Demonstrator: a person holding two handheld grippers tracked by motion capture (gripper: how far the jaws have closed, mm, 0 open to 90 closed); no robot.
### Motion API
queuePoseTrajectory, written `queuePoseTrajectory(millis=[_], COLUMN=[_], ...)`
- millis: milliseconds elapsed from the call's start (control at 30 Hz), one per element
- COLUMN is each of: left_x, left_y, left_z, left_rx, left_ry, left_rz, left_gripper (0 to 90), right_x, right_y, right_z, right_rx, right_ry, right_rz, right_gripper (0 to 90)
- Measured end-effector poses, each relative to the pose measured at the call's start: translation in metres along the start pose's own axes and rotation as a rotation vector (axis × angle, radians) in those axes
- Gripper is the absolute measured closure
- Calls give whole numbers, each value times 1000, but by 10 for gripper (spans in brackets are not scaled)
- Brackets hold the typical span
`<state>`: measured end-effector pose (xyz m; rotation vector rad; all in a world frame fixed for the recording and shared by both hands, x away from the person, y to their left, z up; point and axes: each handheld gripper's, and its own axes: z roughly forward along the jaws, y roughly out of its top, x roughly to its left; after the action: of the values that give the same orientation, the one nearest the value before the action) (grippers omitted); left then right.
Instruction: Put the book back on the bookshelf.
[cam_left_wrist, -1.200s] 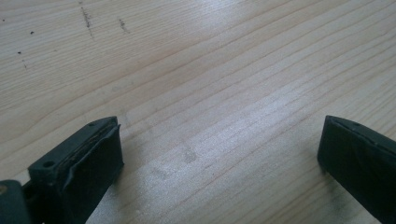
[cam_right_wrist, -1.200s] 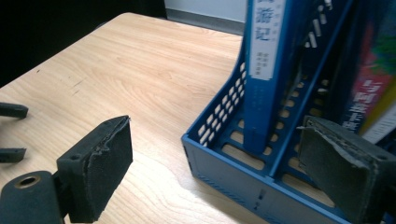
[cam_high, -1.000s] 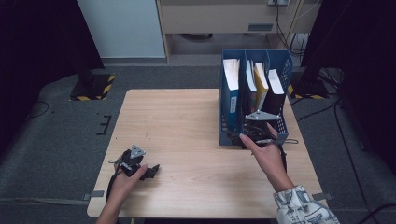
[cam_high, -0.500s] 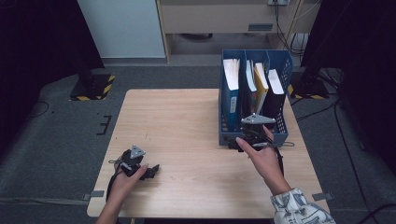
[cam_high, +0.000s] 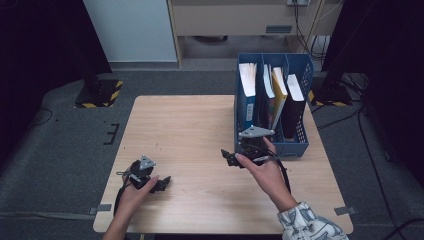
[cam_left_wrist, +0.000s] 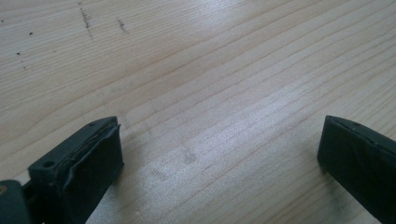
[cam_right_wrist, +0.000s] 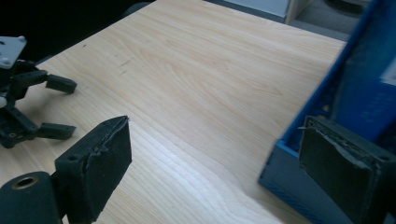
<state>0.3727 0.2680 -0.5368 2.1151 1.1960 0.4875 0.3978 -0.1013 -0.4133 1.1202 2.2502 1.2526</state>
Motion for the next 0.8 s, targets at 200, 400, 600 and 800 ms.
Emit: queuePoseTrajectory(millis=[200, 400, 600, 800], left_x=[0, 0, 0, 0], left_y=[0, 0, 0, 0], left_z=[0, 0, 0, 0], left_rx=[0, 1, 0, 1], left_ry=[0, -1, -2, -3], left_rz=[1, 1, 2, 3], left_gripper=[0, 0, 0, 0], right_x=[18, 40, 52, 58], right_y=[-2, -9, -18, -37], right_z=[15, 40, 58, 80], right_rx=[23, 58, 105, 174], right_ry=[27, 60, 70, 79], right_rz=[-40, -86, -108, -115], right_gripper=[92, 87, 85, 86])
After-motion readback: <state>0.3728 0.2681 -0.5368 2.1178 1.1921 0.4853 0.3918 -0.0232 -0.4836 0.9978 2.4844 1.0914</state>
